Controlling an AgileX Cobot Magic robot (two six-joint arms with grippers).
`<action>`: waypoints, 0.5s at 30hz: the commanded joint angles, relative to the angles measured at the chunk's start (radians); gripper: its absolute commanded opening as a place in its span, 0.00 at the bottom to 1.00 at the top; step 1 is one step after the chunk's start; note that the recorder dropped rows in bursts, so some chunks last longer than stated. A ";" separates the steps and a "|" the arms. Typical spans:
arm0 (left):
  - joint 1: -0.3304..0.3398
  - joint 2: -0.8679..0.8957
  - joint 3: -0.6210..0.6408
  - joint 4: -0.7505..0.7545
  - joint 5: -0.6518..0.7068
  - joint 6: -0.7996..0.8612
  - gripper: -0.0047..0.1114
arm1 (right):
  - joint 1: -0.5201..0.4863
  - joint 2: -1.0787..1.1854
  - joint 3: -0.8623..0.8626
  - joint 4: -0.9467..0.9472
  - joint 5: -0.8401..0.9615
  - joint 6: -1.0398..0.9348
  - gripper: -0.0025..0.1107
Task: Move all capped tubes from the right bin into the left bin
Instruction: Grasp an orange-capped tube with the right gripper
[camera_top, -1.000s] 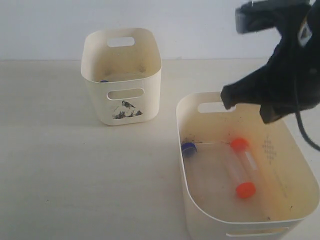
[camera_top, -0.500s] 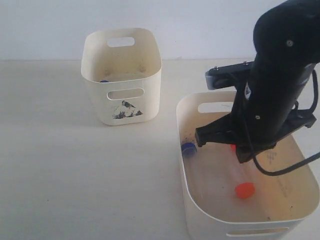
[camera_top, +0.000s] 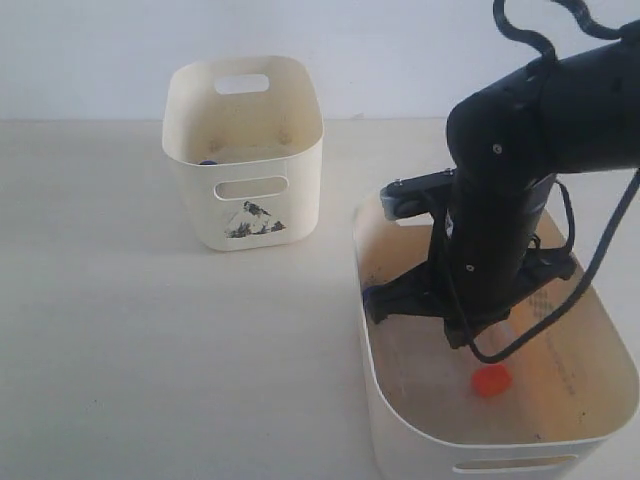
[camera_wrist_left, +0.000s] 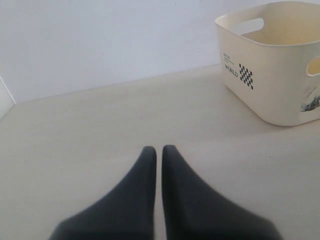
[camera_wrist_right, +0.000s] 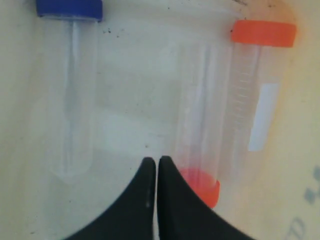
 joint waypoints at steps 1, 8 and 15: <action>-0.001 0.000 -0.004 -0.004 -0.009 -0.013 0.08 | -0.004 0.057 0.002 -0.009 -0.022 -0.051 0.03; -0.001 0.000 -0.004 -0.004 -0.009 -0.013 0.08 | -0.004 0.060 -0.001 -0.021 -0.059 -0.051 0.03; -0.001 0.000 -0.004 -0.004 -0.009 -0.013 0.08 | -0.004 0.060 -0.001 -0.089 -0.031 -0.063 0.03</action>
